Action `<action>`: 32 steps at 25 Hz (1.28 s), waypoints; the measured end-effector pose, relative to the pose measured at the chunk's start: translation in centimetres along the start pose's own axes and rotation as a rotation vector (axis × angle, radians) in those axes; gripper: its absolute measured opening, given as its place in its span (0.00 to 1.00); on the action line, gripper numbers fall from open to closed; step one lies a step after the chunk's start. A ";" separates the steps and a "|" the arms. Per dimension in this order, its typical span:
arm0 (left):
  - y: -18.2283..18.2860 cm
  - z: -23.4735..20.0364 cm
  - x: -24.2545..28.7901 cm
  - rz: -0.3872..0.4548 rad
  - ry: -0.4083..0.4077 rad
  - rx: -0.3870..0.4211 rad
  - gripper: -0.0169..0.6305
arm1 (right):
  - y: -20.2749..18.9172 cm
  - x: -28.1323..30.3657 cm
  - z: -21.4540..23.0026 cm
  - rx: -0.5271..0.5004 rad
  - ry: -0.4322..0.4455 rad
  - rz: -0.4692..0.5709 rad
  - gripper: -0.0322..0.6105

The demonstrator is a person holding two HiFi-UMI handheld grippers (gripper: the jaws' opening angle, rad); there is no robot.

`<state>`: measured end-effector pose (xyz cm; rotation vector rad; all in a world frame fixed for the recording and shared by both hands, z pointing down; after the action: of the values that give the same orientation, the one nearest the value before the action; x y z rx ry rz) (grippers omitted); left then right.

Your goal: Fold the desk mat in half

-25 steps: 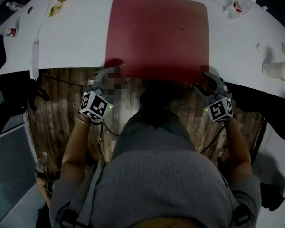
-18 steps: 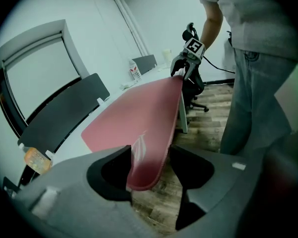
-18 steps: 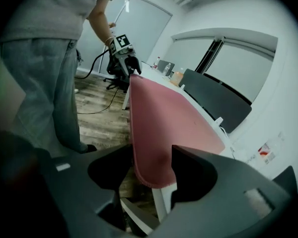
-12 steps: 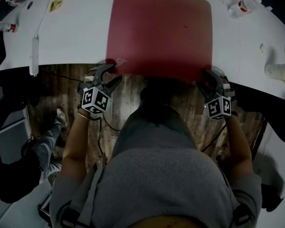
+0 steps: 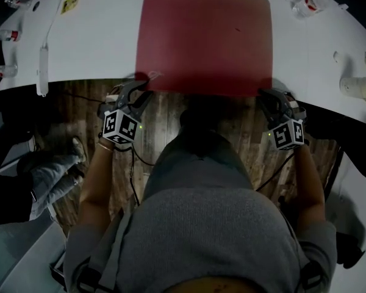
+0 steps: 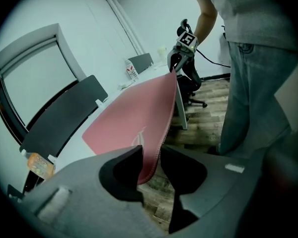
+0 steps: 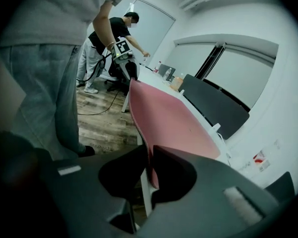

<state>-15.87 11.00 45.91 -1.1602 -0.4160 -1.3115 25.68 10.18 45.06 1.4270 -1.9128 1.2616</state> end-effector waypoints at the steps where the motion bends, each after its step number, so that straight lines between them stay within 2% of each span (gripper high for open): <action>1: 0.1 0.0 -0.1 0.007 -0.004 0.002 0.20 | 0.0 -0.2 0.2 0.013 -0.002 0.004 0.12; 5: 0.4 -0.3 -0.7 0.034 0.004 0.007 0.10 | 0.3 -0.6 0.9 0.069 -0.007 0.020 0.09; 9: 0.6 -1.4 -1.3 0.056 0.018 -0.005 0.07 | 0.8 -1.2 1.8 0.130 -0.016 0.035 0.08; 16: 1.2 -4.0 -2.3 0.102 0.006 -0.056 0.06 | 1.5 -2.1 3.2 0.187 -0.073 0.055 0.08; 22: 2.4 -7.3 -3.1 0.154 0.076 -0.052 0.06 | 2.9 -2.6 5.6 0.215 -0.157 0.085 0.08; 24: 2.7 -8.2 -3.1 0.168 0.087 -0.060 0.06 | 2.9 -2.6 6.1 0.248 -0.184 0.064 0.08; 32: 3.6 -12.4 -2.6 0.219 0.132 -0.090 0.07 | 4.9 -2.5 10.3 0.257 -0.291 0.096 0.08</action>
<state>-17.71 1.47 37.01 -1.1512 -0.1306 -1.2164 23.89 2.90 36.13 1.7491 -2.0867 1.4542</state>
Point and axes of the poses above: the fingertips, and each gripper's own axes: x forward along the fingers, z to its right, y out of its top, the point moved 9 cm from there along -x, backward along the fingers, and after that the axes turned 13 degrees about -z, right-handed, at the moved point
